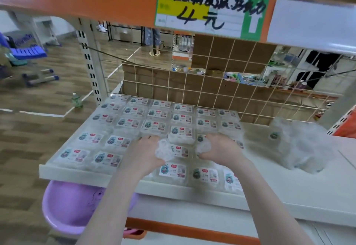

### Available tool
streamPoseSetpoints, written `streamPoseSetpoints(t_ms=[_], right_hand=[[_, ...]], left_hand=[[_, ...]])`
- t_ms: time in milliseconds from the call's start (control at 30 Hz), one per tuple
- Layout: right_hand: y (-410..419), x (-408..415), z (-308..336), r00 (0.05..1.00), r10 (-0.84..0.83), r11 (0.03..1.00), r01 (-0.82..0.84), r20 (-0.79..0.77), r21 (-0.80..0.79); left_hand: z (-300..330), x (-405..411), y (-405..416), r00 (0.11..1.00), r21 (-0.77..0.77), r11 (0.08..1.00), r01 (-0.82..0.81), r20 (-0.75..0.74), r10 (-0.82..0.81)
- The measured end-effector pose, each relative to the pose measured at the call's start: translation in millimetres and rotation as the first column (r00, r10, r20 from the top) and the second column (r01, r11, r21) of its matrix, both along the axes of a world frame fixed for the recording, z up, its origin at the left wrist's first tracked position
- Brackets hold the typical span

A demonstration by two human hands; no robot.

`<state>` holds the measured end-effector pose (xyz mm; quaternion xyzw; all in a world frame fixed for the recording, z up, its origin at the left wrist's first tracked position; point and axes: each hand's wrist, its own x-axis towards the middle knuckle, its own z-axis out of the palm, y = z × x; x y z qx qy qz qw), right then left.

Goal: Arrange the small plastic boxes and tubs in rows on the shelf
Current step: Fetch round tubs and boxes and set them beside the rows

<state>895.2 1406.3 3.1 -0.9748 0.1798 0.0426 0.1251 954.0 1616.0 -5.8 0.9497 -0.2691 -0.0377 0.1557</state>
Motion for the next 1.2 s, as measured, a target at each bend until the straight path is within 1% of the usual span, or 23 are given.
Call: streamPoseSetpoints(t_ms=[67,167,233,300,400,500,600,667,767,933,1000,1067,1133,1200], right_hand=[[-1,2,0,1.000,0.011,1.000,-0.011,0.002,0.020],[-4,5,4,0.999,-0.001,0.995,-0.005,0.052,0.098],[-7,6,8,0.994,-0.001,0.988,-0.016,0.105,0.154],[-11,7,9,0.982,-0.030,0.965,-0.019,0.186,0.260],[-15,3,5,0.953,-0.093,0.890,-0.051,0.289,0.453],[-20,-6,-4,0.925,-0.130,0.803,-0.112,0.357,0.585],[-29,-22,-16,0.901,-0.199,0.724,-0.129,0.385,0.677],[-36,-35,-22,0.892,-0.233,0.705,-0.119,0.387,0.699],[-47,-50,-31,0.877,-0.258,0.694,-0.124,0.406,0.710],[-61,-67,-43,0.902,-0.233,0.761,-0.064,0.364,0.645],[-63,-68,-46,0.919,-0.209,0.812,-0.028,0.334,0.583],[-64,-67,-49,0.930,-0.164,0.878,-0.015,0.330,0.478],[-63,-65,-49,0.934,-0.108,0.925,-0.032,0.342,0.379],[-63,-61,-49,0.939,-0.051,0.950,-0.059,0.341,0.307]], left_hand=[[-2,0,2,1.000,-0.004,1.000,-0.002,-0.015,0.002],[-3,0,5,1.000,-0.031,0.999,-0.013,-0.026,0.012],[-4,1,6,0.999,-0.039,0.999,-0.024,-0.024,0.023],[-3,1,6,0.999,-0.038,0.999,-0.032,-0.018,0.032],[-4,0,4,0.999,-0.026,0.999,-0.043,-0.010,0.042],[-5,-2,2,0.999,-0.006,0.999,-0.043,0.005,0.043],[-5,-2,0,0.999,-0.005,0.999,-0.046,0.025,0.046],[-5,-2,-1,0.998,-0.015,0.999,-0.052,0.028,0.053],[-6,-3,-2,0.997,-0.018,0.997,-0.071,0.025,0.072],[-8,-8,-8,0.996,0.005,0.997,-0.082,0.020,0.082],[-9,-9,-10,0.997,0.011,0.997,-0.075,0.020,0.075],[-9,-10,-11,0.997,0.020,0.997,-0.072,0.018,0.072],[-10,-10,-11,0.997,0.024,0.997,-0.074,0.012,0.073],[-11,-11,-10,0.997,0.021,0.997,-0.079,0.002,0.079]])
